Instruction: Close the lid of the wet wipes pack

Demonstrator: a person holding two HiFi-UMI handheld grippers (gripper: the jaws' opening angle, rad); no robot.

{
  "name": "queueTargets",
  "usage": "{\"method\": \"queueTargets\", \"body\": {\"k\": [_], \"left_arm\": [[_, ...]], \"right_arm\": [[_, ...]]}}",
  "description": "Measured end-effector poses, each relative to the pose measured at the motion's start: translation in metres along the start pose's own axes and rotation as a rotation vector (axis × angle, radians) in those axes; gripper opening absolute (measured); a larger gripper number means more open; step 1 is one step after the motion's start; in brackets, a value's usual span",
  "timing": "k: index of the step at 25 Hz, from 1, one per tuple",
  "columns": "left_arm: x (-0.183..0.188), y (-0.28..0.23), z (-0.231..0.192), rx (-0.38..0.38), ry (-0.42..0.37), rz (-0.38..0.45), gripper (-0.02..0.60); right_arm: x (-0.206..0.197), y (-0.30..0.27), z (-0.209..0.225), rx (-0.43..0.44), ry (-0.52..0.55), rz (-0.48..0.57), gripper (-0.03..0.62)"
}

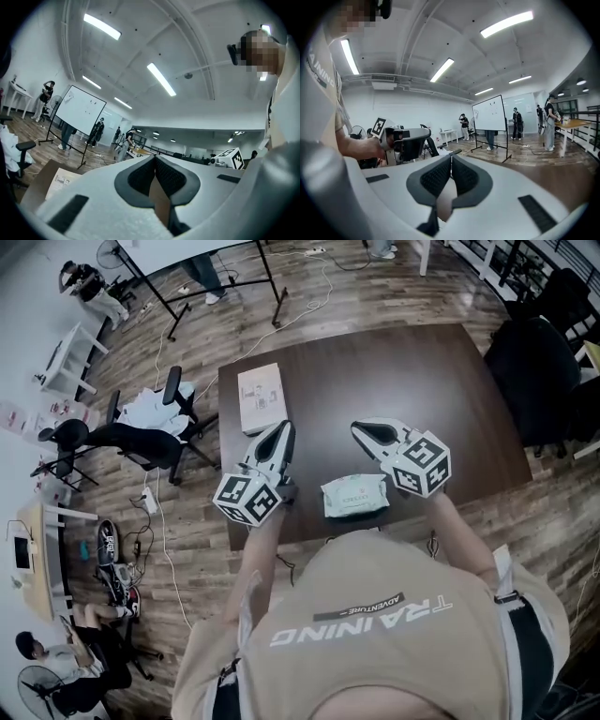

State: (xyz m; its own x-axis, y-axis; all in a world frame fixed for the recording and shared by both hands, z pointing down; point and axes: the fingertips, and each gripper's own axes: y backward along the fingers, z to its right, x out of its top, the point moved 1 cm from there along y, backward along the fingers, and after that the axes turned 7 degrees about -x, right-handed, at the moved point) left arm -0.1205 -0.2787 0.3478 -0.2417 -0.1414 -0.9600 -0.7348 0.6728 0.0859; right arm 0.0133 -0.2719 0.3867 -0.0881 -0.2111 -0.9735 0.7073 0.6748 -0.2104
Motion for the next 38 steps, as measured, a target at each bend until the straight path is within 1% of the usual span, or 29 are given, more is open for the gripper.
{"method": "queueTargets", "body": {"k": [1,3,7,9,11,14,17,20,22,23,25,28,32,34,38], "left_arm": [[0.003,-0.001,0.0,-0.004,-0.003,0.002,0.009],[0.008,-0.003,0.0,-0.003,-0.036,-0.013,0.009],[0.013,-0.008,-0.006,0.03,-0.11,-0.034,0.009],[0.015,-0.008,-0.009,0.033,-0.111,-0.023,0.009],[0.015,-0.008,-0.012,0.04,-0.111,-0.019,0.009],[0.012,-0.013,-0.018,0.056,-0.136,-0.027,0.009],[0.02,-0.022,-0.02,0.055,-0.175,-0.025,0.009],[0.031,-0.03,-0.017,0.057,-0.252,-0.032,0.009],[0.033,-0.03,-0.013,0.072,-0.317,-0.043,0.009],[0.031,-0.028,-0.012,0.08,-0.337,-0.053,0.009],[0.023,-0.027,-0.011,0.084,-0.333,-0.074,0.009],[0.017,-0.029,-0.012,0.078,-0.288,-0.078,0.009],[0.012,-0.029,-0.006,0.08,-0.279,-0.067,0.009],[0.005,-0.025,-0.005,0.088,-0.261,-0.07,0.009],[-0.004,-0.021,-0.006,0.094,-0.222,-0.069,0.009]], "right_arm": [[0.002,-0.001,0.0,-0.006,0.003,0.004,0.015],[0.009,-0.001,0.0,-0.023,0.032,0.022,0.015],[0.033,0.0,0.006,-0.083,0.131,0.09,0.015],[0.042,0.001,0.009,-0.117,0.185,0.117,0.015],[0.046,0.002,0.011,-0.135,0.215,0.136,0.015],[0.051,0.001,0.015,-0.145,0.196,0.178,0.015],[0.062,-0.004,0.02,-0.169,0.193,0.23,0.015],[0.071,-0.008,0.018,-0.165,0.208,0.255,0.015],[0.069,-0.006,0.018,-0.17,0.205,0.259,0.015],[0.066,-0.005,0.02,-0.177,0.198,0.257,0.015],[0.059,-0.003,0.023,-0.189,0.167,0.249,0.015],[0.058,0.0,0.025,-0.185,0.126,0.257,0.015],[0.051,0.008,0.028,-0.183,0.117,0.257,0.015],[0.043,0.014,0.027,-0.18,0.103,0.248,0.015],[0.025,0.02,0.025,-0.18,0.109,0.199,0.014]]}}
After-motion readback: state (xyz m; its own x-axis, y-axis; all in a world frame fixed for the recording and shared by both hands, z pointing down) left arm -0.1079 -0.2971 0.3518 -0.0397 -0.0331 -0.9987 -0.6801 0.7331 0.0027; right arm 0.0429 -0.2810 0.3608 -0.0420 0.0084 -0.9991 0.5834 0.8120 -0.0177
